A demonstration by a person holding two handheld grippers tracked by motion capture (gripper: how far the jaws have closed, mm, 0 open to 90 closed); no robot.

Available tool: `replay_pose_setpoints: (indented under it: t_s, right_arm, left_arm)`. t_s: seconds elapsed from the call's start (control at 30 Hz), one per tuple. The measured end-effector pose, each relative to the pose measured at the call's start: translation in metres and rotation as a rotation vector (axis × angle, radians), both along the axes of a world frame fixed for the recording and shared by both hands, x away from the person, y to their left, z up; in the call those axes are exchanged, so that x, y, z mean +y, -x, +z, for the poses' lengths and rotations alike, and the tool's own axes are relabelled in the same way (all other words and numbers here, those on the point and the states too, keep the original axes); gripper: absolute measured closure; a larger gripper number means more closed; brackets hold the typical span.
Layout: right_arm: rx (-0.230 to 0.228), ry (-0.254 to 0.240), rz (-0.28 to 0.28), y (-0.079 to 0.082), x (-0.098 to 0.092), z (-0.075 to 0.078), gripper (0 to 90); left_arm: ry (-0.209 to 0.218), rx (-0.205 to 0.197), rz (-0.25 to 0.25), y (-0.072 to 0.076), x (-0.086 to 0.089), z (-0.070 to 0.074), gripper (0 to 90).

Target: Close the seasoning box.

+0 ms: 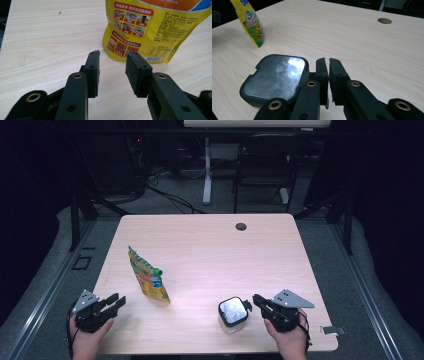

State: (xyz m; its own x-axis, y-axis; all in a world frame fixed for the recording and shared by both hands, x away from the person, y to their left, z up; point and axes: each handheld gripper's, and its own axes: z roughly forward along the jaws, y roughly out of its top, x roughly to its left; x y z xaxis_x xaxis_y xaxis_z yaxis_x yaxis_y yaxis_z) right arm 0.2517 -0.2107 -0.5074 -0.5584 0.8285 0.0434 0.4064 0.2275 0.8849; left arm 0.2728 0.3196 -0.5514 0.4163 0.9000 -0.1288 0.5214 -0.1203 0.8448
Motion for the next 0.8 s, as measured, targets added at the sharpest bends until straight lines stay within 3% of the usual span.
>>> replay_pose_setpoints:
  t_s: [0.37, 0.8]
  right_arm:
    - [0.021, 0.041, 0.022, -0.005, 0.014, -0.007, 84.3]
    - [0.034, 0.01, 0.013, -0.007, 0.014, -0.009, 87.6]
  left_arm:
    - [0.001, -0.006, 0.004, 0.0, 0.0, 0.0, 63.7]
    - [0.0, -0.006, 0.003, 0.0, 0.0, 0.0, 63.7]
